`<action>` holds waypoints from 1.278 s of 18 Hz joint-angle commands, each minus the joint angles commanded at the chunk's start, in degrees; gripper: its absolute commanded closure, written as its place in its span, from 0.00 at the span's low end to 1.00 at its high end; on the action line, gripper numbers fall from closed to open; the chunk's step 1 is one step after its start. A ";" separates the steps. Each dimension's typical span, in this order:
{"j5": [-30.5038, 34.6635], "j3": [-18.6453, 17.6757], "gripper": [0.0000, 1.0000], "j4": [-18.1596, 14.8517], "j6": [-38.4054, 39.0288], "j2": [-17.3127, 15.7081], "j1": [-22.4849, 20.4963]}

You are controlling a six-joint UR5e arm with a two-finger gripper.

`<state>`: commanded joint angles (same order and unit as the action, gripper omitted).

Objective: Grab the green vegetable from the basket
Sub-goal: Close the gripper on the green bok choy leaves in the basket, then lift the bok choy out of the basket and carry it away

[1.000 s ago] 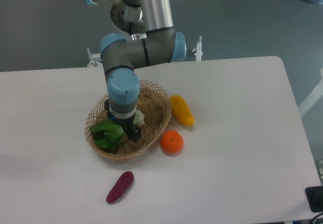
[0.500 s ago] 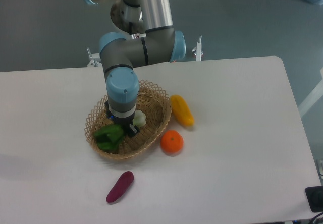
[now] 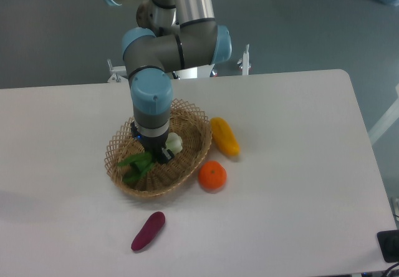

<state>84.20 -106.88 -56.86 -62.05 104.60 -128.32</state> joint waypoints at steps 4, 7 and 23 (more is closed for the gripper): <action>-0.09 3.68 0.94 -5.69 -0.26 -0.62 -3.07; -0.09 9.56 0.94 -11.85 -0.18 -0.36 -5.62; 0.09 35.06 0.93 -19.69 -5.61 13.70 -14.85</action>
<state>84.29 -71.82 -76.55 -67.66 118.29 -143.16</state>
